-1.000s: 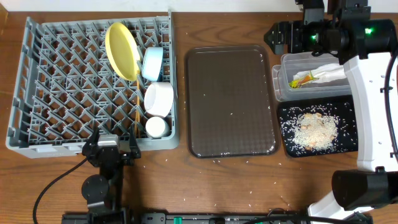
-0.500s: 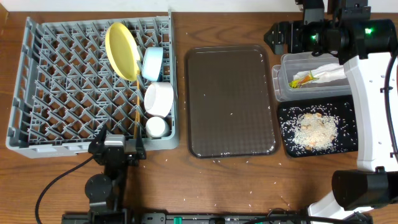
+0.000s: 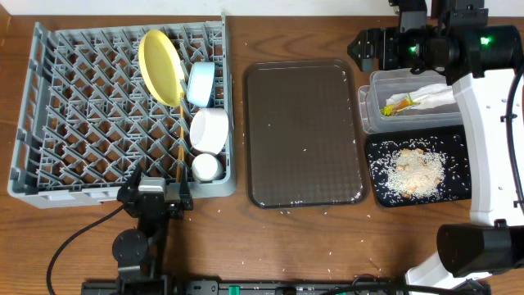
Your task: Sort waste into correct bins and load items into the dishwasher
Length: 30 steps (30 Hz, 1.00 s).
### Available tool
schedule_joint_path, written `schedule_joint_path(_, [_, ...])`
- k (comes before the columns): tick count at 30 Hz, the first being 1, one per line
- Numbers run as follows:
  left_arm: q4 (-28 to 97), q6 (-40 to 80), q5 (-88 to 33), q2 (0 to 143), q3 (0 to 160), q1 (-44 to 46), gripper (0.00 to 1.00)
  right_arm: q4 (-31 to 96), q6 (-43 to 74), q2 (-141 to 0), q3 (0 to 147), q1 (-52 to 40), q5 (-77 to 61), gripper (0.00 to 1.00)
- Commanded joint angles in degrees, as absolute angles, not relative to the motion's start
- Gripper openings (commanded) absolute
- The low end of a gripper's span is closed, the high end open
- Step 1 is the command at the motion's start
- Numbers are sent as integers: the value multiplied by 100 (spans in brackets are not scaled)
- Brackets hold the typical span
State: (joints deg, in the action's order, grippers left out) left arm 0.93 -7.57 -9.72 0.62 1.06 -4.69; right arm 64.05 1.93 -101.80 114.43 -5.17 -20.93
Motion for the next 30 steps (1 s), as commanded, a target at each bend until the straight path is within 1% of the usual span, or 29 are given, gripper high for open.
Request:
schedule_joint_path(1, [311, -834, -1002, 30, 23, -443, 92, 6410, 209, -10169, 11504, -565, -2080, 99])
schedule_joint_path(9, [311, -834, -1002, 30, 23, -443, 92, 6407, 115, -10169, 11504, -565, -1981, 99])
schedule_joint_path(18, [311, -834, -1002, 30, 23, -443, 92, 6368, 60, -9843, 11172, -768, -423, 99])
schedule_joint_path(21, [311, -834, -1002, 30, 23, -443, 92, 6045, 60, -9428, 10687, -856, -67, 99])
schedule_joint_path(25, [311, -834, -1002, 30, 23, -443, 92, 5400, 58, -8726, 9710, -854, -21, 99])
schedule_joint_path(30, [311, -834, -1002, 30, 23, -443, 92, 4263, 58, -7454, 7924, -854, -21, 99])
